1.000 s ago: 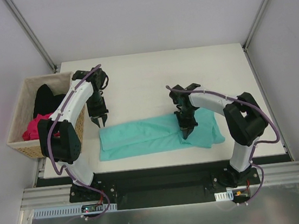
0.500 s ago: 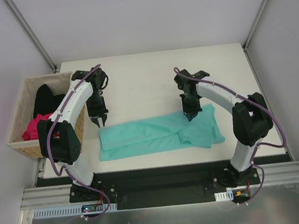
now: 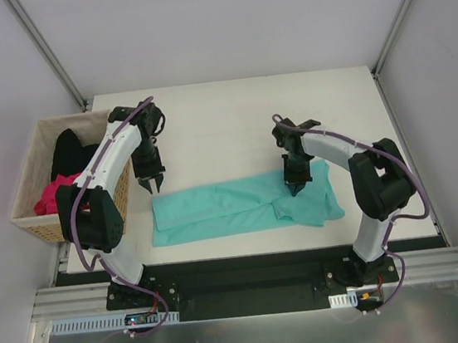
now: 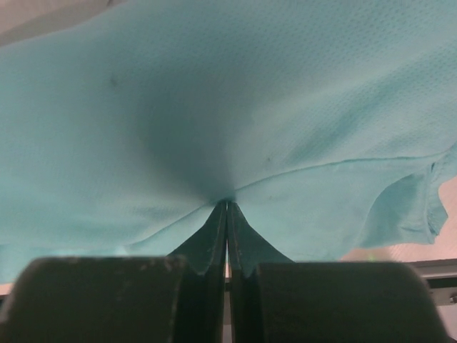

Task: Fold and stack the t-shirts
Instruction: Rotate the tshirt 90 degrees

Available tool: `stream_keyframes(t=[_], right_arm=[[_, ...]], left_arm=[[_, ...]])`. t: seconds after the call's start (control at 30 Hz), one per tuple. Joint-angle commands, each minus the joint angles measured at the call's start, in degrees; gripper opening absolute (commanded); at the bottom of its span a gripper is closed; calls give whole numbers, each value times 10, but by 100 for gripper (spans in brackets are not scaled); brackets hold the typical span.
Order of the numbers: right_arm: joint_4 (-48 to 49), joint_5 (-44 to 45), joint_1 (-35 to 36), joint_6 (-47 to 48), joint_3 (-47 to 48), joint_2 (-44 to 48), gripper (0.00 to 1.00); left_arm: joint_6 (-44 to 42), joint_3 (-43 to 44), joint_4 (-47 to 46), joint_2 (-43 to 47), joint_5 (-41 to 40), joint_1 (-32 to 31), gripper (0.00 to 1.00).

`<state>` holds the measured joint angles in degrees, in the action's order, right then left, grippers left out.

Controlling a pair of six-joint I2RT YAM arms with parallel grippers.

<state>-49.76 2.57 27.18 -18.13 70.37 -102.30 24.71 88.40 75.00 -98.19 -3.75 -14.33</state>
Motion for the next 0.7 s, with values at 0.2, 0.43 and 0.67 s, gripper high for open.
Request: stream_keyframes(t=[0.2,0.43,0.67], right_arm=[[41,0,-48,-31,-20,-39,1],[25,14,-87,-8,33,-73,1],[-21,15,-106,36,179,-157,1]], left_arm=[[-10,29,37,5,-21,-7,22],[-17,59,45,-15,-29,-4,22],[-27,98,52,-49,-28,6,22]])
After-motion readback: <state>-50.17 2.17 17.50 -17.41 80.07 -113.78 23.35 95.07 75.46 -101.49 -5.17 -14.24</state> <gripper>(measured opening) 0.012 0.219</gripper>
